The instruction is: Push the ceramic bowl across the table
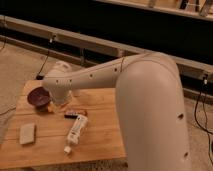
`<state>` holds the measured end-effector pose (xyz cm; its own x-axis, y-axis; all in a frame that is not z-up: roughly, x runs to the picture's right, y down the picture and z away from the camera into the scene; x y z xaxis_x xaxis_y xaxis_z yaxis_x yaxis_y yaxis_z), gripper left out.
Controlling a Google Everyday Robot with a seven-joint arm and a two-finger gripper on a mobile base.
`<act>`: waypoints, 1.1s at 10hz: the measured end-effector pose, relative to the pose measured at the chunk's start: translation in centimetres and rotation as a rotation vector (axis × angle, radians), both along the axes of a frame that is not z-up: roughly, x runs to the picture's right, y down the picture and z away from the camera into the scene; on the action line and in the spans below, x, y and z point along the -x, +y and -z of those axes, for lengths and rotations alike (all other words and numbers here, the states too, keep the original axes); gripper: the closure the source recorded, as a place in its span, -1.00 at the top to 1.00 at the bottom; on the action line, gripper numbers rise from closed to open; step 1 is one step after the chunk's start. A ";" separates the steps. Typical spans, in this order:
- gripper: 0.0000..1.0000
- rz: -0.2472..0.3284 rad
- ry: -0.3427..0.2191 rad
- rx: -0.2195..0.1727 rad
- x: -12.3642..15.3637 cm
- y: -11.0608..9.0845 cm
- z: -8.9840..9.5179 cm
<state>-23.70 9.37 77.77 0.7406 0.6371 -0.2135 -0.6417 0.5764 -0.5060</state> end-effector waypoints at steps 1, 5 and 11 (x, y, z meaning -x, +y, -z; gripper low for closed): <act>0.30 0.015 -0.007 -0.001 0.8 0.1 -0.9; 0.30 0.064 -0.040 0.003 4.5 0.7 -3.5; 0.30 0.096 -0.037 0.026 8.4 0.7 -8.2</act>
